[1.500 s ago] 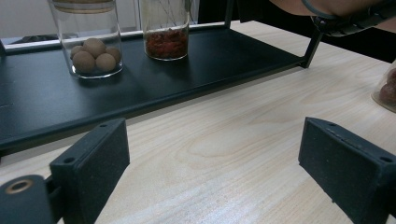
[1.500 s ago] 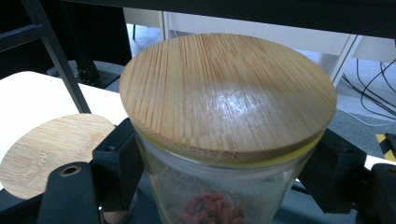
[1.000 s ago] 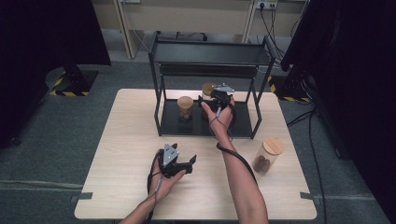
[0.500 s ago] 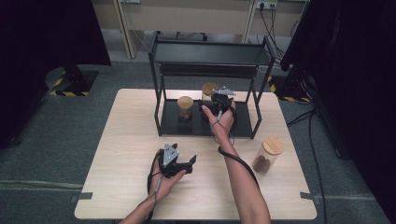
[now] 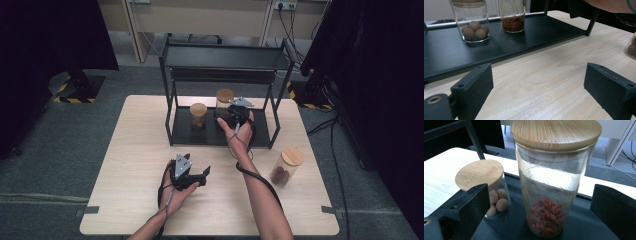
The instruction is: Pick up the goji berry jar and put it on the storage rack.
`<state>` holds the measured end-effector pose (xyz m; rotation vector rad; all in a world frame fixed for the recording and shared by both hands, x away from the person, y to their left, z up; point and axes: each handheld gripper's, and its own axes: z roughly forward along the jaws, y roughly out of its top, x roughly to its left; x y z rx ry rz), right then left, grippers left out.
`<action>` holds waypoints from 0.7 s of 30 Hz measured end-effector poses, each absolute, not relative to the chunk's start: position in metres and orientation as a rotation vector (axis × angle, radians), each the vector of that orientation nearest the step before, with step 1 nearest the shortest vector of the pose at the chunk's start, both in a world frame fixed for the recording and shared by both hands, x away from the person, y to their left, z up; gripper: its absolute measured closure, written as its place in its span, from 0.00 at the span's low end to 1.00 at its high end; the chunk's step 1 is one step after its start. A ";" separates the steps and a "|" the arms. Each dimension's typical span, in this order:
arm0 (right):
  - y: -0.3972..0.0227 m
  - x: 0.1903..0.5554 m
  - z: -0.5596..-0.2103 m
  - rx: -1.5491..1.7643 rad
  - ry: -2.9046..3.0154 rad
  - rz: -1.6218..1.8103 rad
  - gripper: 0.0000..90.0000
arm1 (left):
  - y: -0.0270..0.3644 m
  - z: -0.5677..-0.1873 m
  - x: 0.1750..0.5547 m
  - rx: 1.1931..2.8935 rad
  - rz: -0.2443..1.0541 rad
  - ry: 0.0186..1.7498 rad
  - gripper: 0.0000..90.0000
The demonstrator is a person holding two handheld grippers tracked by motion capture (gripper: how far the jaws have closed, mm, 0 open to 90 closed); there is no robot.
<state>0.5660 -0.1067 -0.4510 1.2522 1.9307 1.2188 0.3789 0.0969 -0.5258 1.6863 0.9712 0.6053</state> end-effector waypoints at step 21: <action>-0.114 0.542 -0.447 1.208 1.936 1.257 0.03 | 0.097 -0.526 0.379 1.689 0.607 0.970 0.09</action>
